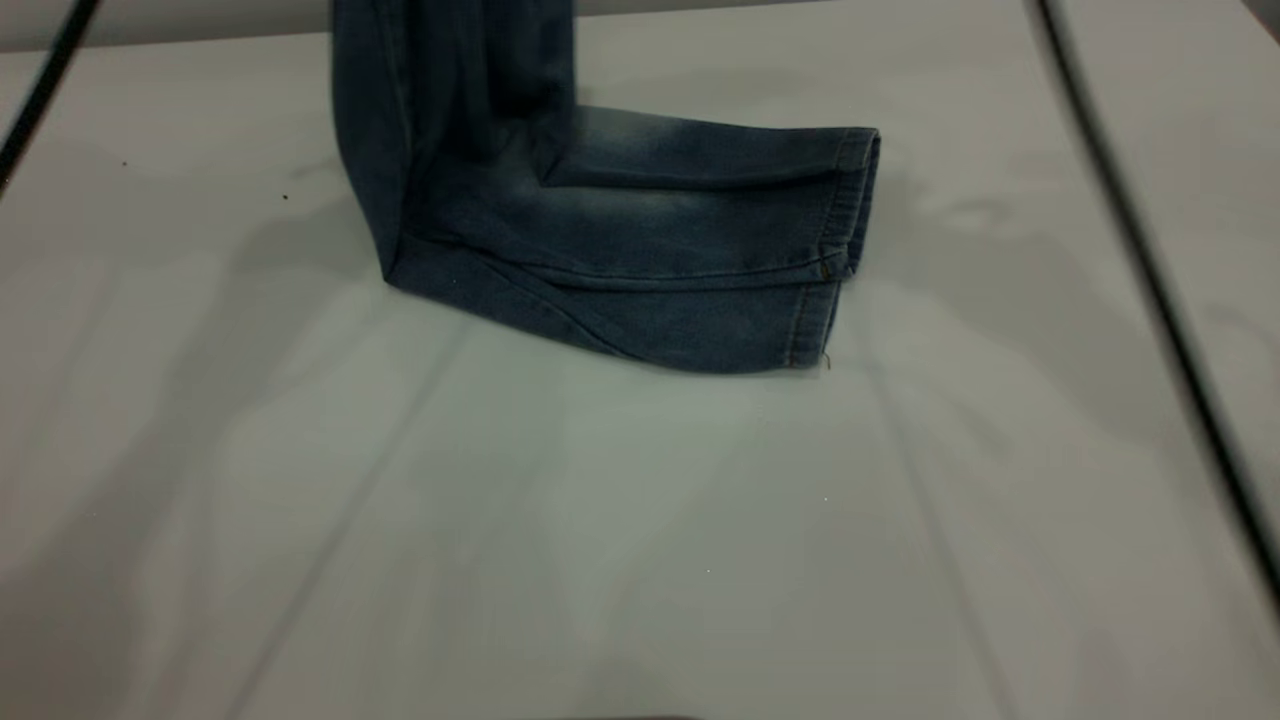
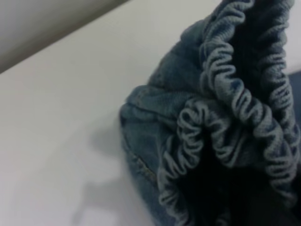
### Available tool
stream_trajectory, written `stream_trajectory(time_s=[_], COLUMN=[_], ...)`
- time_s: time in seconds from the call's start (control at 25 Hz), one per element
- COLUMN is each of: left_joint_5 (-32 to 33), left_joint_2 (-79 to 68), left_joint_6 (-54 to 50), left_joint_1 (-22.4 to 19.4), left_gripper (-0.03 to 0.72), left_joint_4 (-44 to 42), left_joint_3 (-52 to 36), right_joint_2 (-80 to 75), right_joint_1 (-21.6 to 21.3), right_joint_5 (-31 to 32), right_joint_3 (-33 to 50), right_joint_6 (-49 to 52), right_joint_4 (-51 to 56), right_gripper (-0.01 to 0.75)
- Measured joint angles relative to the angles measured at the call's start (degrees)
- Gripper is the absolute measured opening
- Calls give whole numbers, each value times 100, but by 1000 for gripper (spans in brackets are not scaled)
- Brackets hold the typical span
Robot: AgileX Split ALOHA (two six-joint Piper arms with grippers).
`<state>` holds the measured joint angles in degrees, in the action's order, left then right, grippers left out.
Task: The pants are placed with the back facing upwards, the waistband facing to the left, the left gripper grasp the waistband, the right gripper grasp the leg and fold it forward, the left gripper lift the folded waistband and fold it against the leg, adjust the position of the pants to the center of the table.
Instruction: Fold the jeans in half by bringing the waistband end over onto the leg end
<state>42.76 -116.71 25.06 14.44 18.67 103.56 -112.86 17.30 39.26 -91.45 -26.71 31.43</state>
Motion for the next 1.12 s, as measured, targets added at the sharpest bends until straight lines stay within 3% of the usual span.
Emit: stream_trajectory(time_s=[0.28, 0.76, 0.88, 1.12], left_joint_5=[44, -268, -306, -322], left_joint_2=[-249, -1136, -1241, -1218], left_joint_6=[23, 58, 221, 436], left_joint_1=[773, 1797, 1878, 1886], left_gripper=[92, 107, 157, 382], left_joint_4=[-2, -7, -7, -1], left_joint_3=[19, 19, 19, 30], right_joint_2=[546, 848, 848, 848], right_joint_1=[-473, -595, -595, -595], right_joint_5=[110, 340, 366, 377], right_joint_3=[7, 7, 7, 7], right_joint_6=[433, 452, 452, 452], right_joint_4=[-273, -316, -325, -325], right_gripper=[490, 490, 490, 490])
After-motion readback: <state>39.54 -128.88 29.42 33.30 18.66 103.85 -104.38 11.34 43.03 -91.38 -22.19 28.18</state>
